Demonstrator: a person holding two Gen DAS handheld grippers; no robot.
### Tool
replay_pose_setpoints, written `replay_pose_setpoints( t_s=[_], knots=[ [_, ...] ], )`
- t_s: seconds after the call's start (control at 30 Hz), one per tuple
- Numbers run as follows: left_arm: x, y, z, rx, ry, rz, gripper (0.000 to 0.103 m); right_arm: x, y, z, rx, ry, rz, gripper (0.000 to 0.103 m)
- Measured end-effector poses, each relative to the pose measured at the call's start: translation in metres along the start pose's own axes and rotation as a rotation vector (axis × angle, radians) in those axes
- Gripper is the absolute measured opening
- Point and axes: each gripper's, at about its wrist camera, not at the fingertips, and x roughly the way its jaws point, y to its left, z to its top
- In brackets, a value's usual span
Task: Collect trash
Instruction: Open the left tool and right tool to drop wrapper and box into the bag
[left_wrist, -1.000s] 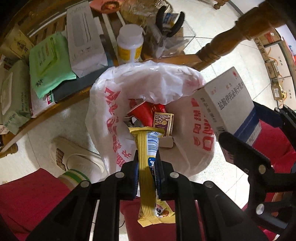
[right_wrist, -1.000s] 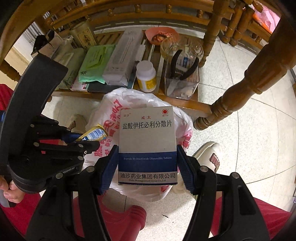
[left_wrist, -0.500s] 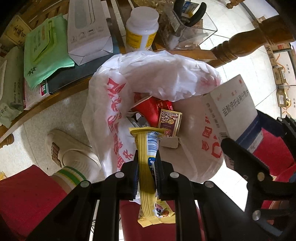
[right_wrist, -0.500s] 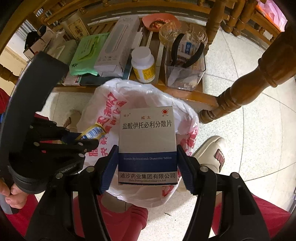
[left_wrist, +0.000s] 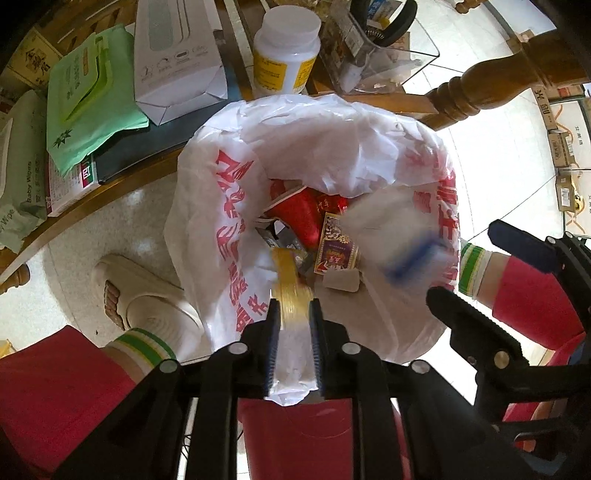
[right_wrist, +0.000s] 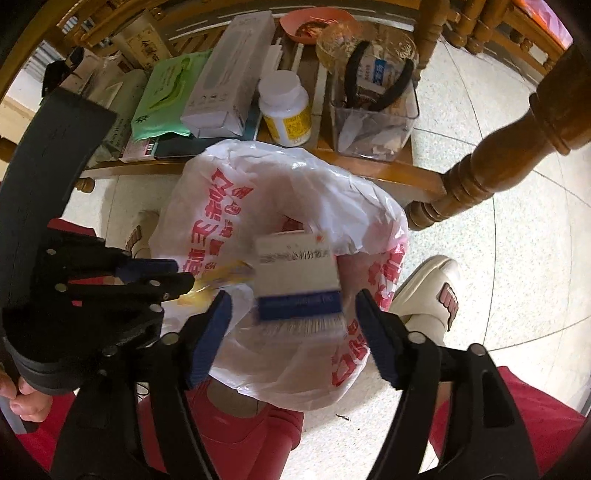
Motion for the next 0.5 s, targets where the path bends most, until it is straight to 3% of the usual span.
replay_pose_setpoints(
  t_s=[0.1,0.5],
  knots=[
    [-0.0002,0.0028,0.0009,-0.013,0.001,0.008,0.034,-0.0012,-0.0023,-0.0001,0.012,-0.003,0.004,0.072],
    [-0.0043,0.0066,0.0011,-0.022,0.003,0.016,0.038,-0.0052,0.0008,-0.0003,0.01,-0.015,0.002,0.072]
  ],
)
